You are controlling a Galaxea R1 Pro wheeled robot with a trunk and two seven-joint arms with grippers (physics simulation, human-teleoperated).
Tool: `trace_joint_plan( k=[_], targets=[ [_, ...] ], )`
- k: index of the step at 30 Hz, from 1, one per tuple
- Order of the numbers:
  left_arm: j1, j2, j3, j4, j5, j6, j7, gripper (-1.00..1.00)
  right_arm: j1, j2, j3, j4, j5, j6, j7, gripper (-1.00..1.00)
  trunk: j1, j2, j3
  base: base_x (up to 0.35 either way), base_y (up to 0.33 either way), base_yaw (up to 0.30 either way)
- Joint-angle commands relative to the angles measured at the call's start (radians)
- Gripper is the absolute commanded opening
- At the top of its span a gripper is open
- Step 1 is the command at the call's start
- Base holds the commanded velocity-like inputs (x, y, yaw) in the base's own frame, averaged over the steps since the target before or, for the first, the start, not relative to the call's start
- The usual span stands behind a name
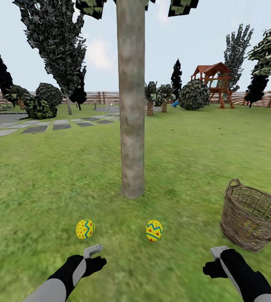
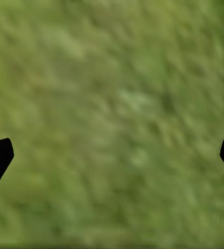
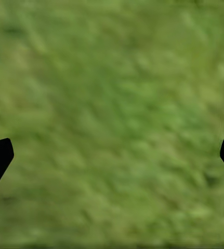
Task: Take the three Easter eggs out of the wicker basket on the lawn in the garden, then place them on the lawn next to a single tree (choose any tree) so that all three eggs are next to the same tree and none are left in the basket.
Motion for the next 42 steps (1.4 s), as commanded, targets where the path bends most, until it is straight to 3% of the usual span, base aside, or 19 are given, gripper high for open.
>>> trace_joint_plan(
  k=[1,8,16,34,42],
  targets=[
    [0.0,-0.001,0.012,-0.003,-0.001,0.006,-0.006,1.0,0.0,-0.001,0.003,-0.001,0.009,0.004,0.007,1.0,-0.001,0.0,0.003,-0.08,-0.02,0.0],
    [0.0,-0.026,0.009,0.003,0.007,0.01,-0.003,1.0,0.0,-0.001,0.003,-0.001,0.009,0.004,0.007,1.0,-0.002,0.001,0.015,-0.191,-0.161,0.0],
    [0.0,-0.028,0.009,0.003,0.007,0.011,-0.004,1.0,0.0,0.0,0.003,-0.001,0.009,0.004,0.007,1.0,-0.002,0.001,0.015,-0.099,-0.297,0.0],
    [0.0,-0.028,0.012,0.002,0.012,0.012,-0.004,1.0,-0.001,0.001,0.003,-0.001,0.009,0.004,0.007,1.0,-0.01,0.005,0.084,-0.013,-0.048,0.0],
    [0.0,-0.029,0.012,0.003,0.011,0.013,-0.003,1.0,0.0,0.001,0.004,-0.001,0.009,0.004,0.007,1.0,-0.041,0.061,0.109,-0.309,0.0,0.0]
  ],
)
